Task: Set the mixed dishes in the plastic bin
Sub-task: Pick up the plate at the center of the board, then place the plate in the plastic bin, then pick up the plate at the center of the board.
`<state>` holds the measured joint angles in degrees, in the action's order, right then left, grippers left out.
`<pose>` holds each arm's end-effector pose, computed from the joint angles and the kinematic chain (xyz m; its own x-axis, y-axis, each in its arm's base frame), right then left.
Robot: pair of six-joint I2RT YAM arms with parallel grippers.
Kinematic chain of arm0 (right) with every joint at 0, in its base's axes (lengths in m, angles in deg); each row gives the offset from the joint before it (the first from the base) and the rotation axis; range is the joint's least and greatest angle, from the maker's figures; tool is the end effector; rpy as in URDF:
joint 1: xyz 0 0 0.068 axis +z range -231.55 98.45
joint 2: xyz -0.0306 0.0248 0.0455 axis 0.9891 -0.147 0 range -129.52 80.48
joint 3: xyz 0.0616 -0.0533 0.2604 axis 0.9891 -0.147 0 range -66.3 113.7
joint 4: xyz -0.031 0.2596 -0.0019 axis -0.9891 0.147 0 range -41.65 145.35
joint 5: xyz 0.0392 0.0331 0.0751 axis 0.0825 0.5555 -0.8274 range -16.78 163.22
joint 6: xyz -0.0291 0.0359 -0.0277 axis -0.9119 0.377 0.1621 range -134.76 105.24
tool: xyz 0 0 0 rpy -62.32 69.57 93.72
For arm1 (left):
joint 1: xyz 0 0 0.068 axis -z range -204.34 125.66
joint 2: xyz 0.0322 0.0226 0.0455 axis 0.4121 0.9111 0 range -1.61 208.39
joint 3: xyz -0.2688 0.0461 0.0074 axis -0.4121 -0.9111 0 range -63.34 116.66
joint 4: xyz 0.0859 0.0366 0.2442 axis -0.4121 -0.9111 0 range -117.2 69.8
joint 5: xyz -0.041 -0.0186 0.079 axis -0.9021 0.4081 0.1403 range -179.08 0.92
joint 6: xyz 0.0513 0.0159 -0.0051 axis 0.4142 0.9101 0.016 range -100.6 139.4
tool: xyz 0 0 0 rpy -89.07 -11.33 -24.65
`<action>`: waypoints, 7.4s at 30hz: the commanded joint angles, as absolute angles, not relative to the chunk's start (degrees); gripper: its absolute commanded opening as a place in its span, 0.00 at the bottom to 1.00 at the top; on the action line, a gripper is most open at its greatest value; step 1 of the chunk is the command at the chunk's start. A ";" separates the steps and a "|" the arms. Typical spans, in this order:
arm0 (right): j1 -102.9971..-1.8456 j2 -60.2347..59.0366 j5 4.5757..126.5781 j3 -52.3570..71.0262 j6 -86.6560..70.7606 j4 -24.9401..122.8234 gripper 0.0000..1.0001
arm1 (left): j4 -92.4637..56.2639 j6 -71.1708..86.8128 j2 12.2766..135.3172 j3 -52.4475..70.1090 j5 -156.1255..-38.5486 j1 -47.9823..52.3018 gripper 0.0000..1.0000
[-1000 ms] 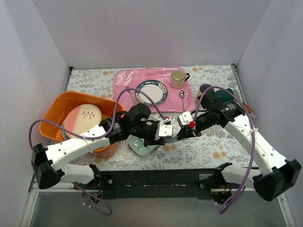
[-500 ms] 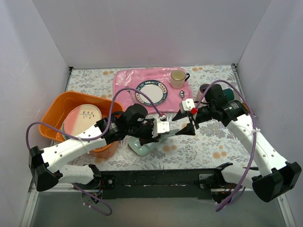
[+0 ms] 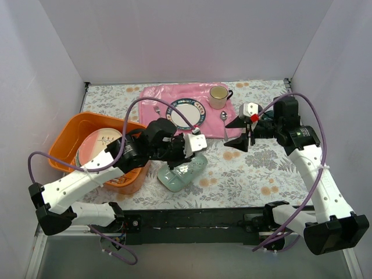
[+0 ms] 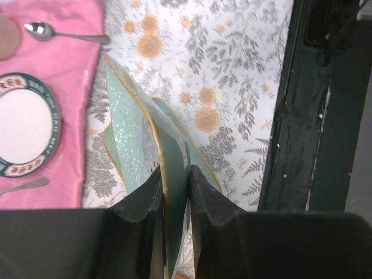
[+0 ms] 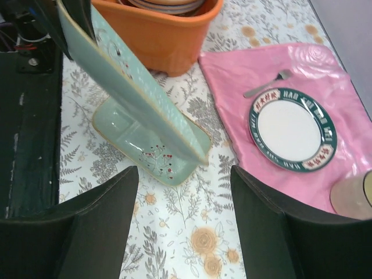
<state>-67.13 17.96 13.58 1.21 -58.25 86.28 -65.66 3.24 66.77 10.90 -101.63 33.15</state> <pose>0.1999 0.0831 0.3788 0.1871 -0.3110 -0.9318 -0.9626 0.1311 -0.2371 0.1247 -0.2101 0.3743 -0.5832 0.4095 -0.7016 0.7817 0.5179 -0.3475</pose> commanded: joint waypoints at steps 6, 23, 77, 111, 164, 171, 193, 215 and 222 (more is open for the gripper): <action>-73.20 21.77 15.56 -5.92 -49.92 77.61 0.72 | -71.07 -0.90 67.73 28.23 -85.30 32.97 0.00; -74.96 21.07 16.62 -10.05 -50.71 76.82 0.72 | -80.49 4.37 59.04 28.25 -72.82 32.96 0.00; -77.51 21.68 16.09 -13.48 -51.85 78.23 0.72 | -50.88 8.94 59.56 -13.76 -43.90 -4.39 0.00; -78.21 21.16 14.86 -14.01 -52.55 78.58 0.72 | -50.95 5.26 61.06 -15.80 -50.31 -5.80 0.92; -62.13 -2.73 28.92 -14.98 -13.01 65.75 0.65 | -52.64 -52.23 56.67 8.74 -100.77 -5.79 0.98; -59.05 -14.34 30.41 -7.24 -11.34 69.00 0.60 | -50.53 -53.64 52.36 6.36 -101.12 -5.71 0.98; -55.09 -31.05 30.07 2.52 -13.71 72.95 0.28 | -45.78 -50.74 47.35 4.34 -110.95 -5.71 0.98; -67.04 -23.40 15.74 10.86 -51.97 109.47 0.01 | -44.55 -34.93 56.04 4.95 -124.34 6.14 0.98; -73.72 -24.37 13.72 15.35 -64.23 122.42 0.01 | -44.20 -20.70 62.55 2.41 -113.98 21.68 0.98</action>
